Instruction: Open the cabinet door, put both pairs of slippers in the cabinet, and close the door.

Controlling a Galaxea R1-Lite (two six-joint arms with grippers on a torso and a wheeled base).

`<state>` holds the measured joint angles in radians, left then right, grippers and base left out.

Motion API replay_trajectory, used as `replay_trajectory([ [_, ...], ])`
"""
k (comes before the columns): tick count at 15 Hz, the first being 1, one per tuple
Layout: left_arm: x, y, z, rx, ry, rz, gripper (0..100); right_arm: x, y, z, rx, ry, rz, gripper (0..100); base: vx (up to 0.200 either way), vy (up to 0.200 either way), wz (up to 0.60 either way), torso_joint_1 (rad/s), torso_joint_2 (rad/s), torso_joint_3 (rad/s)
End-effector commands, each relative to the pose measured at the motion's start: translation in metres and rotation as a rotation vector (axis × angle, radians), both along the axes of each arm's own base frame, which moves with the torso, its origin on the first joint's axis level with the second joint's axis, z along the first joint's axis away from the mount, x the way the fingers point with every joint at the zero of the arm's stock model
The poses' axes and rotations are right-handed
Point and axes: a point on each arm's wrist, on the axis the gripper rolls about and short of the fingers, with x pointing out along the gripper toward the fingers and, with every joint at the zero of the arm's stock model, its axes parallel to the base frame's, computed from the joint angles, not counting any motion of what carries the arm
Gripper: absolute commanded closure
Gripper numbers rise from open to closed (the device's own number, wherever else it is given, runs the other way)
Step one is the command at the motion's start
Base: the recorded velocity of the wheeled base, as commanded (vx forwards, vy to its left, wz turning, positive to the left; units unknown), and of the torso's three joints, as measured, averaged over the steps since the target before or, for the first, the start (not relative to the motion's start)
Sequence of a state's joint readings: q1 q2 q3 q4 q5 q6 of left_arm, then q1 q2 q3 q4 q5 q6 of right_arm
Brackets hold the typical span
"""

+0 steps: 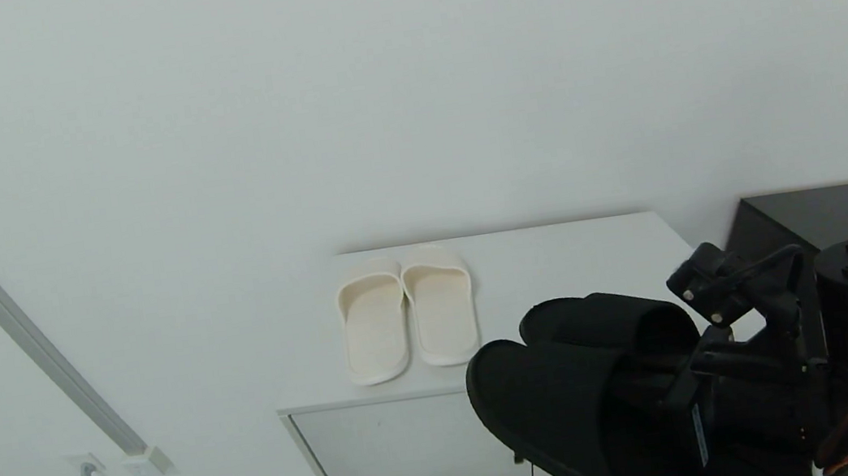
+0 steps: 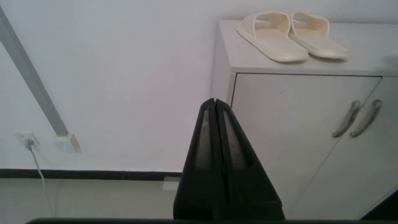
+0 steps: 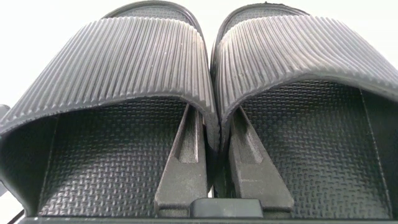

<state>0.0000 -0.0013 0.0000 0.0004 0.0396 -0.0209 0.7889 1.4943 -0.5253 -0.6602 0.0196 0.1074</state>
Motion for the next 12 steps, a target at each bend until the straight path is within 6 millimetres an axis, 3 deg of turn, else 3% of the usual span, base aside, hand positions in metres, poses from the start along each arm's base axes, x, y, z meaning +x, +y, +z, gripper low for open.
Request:
replay_trajectory([
  [1, 0.0001, 0.0, 0.0001, -0.001, 0.001, 0.0, 100, -0.0008, 0.0001, -0.0008, -0.002, 0.002, 0.003, 100, -0.2, 0.0, 0.0, -0.017, 0.0, 0.002],
  [3, 0.0001, 0.0, 0.0001, -0.001, 0.001, 0.0, 100, -0.0012, -0.0004, -0.0011, -0.002, 0.002, 0.003, 100, -0.2, 0.0, 0.0, -0.002, 0.0, 0.009],
  [12, 0.0001, 0.0, 0.0001, -0.001, 0.001, 0.0, 100, -0.0028, -0.0026, -0.0052, -0.015, 0.009, -0.002, 100, 0.0, 0.0, 0.0, 0.0, 0.0, 0.0],
])
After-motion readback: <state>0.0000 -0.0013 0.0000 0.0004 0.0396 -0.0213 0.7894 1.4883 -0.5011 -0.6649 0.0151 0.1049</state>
